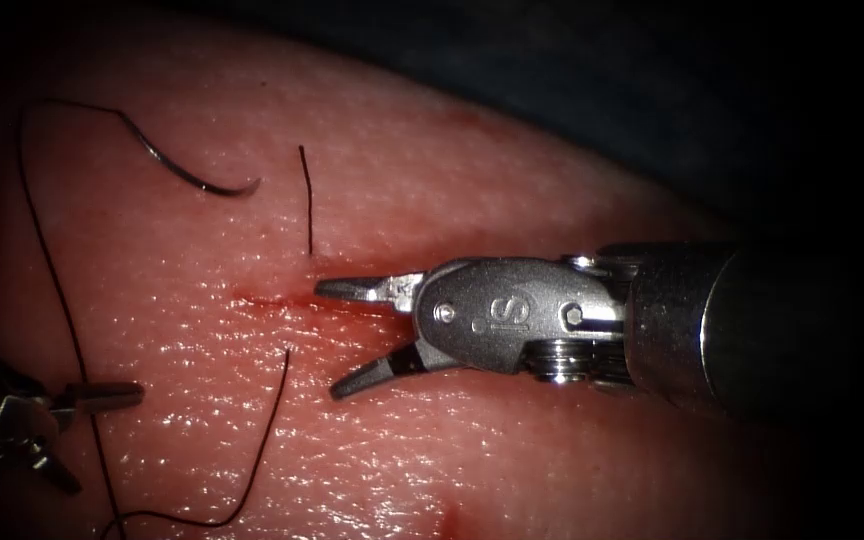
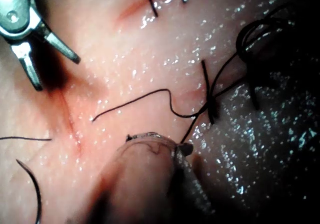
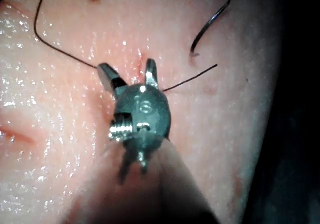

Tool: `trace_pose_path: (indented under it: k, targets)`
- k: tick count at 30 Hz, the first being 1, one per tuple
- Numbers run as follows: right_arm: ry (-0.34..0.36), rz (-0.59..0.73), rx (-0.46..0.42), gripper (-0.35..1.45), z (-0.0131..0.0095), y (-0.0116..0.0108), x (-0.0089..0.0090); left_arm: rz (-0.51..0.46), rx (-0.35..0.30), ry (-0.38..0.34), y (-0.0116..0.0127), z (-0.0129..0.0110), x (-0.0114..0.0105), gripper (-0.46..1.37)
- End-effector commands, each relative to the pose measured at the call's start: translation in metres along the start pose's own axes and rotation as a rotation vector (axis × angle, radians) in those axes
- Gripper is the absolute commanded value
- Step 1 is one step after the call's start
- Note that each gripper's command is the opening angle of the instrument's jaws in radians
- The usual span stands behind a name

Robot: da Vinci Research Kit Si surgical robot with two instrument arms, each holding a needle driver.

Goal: Wound Closure
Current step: With the left tool pickup a length of suture.

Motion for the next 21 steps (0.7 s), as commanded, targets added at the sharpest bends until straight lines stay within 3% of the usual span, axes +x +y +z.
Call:
trace_pose_path:
  k: [1,21]
  targets:
    - [0.000,0.000,0.003,0.98,0.0000,0.0000,0.0000,0.012,-0.001,-0.004,0.0002,0.0002,0.0000,0.79]
    - [0.002,-0.001,0.000,0.94,0.0001,-0.0003,0.0000,-0.017,0.009,0.019,0.0041,0.0036,0.0025,0.69]
